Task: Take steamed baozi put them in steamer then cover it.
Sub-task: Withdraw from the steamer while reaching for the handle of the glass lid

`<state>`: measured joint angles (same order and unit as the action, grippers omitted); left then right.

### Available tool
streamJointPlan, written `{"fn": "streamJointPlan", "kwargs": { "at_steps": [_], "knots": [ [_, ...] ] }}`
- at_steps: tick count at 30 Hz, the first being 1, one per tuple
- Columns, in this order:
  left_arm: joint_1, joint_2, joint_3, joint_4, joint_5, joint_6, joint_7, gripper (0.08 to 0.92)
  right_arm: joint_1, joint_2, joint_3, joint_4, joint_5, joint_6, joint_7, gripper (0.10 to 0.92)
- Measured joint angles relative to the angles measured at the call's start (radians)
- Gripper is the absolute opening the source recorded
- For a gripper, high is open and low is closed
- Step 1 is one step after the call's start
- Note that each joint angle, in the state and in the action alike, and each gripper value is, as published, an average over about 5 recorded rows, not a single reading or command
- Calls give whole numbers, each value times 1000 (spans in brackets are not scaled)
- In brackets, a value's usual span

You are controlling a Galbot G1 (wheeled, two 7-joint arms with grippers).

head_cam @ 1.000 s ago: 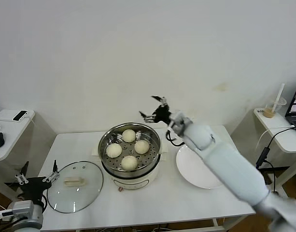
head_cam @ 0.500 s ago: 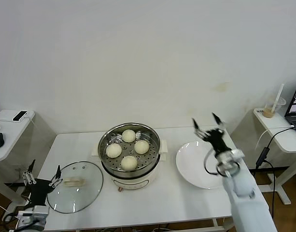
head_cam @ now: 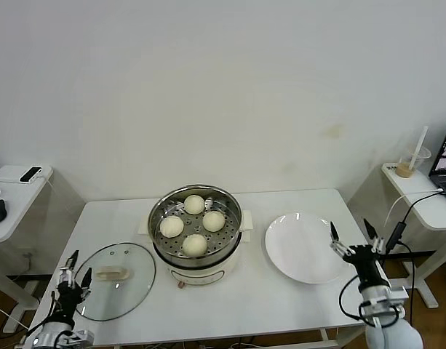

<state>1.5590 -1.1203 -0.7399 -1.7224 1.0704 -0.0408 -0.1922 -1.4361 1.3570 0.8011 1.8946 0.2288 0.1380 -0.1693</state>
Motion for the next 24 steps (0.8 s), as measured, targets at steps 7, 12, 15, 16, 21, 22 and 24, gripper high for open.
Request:
{"fn": "streamJointPlan", "kwargs": {
  "at_steps": [7,12,15,16,21,22,24],
  "knots": [
    [-40,30,52,51,91,-5,9,823,-68,29,31,20,-9,12,1,823],
    [-34,34,65,56,125,-2,20,823,-94,45,44,27,-14,16,0,823],
    [-28,36,74,52,139,-1,26,823,-103,52,49,30,-16,17,0,823],
    [-27,37,78,52,143,-1,28,823,-107,55,50,31,-17,17,0,823],
    [-36,47,100,62,158,0,32,823,-126,65,52,43,-25,19,0,823],
    [-40,49,105,66,159,0,33,823,-130,67,52,45,-27,19,-1,823],
    [-49,55,113,76,160,0,35,823,-137,72,53,49,-30,20,-1,823]
  ]
}}
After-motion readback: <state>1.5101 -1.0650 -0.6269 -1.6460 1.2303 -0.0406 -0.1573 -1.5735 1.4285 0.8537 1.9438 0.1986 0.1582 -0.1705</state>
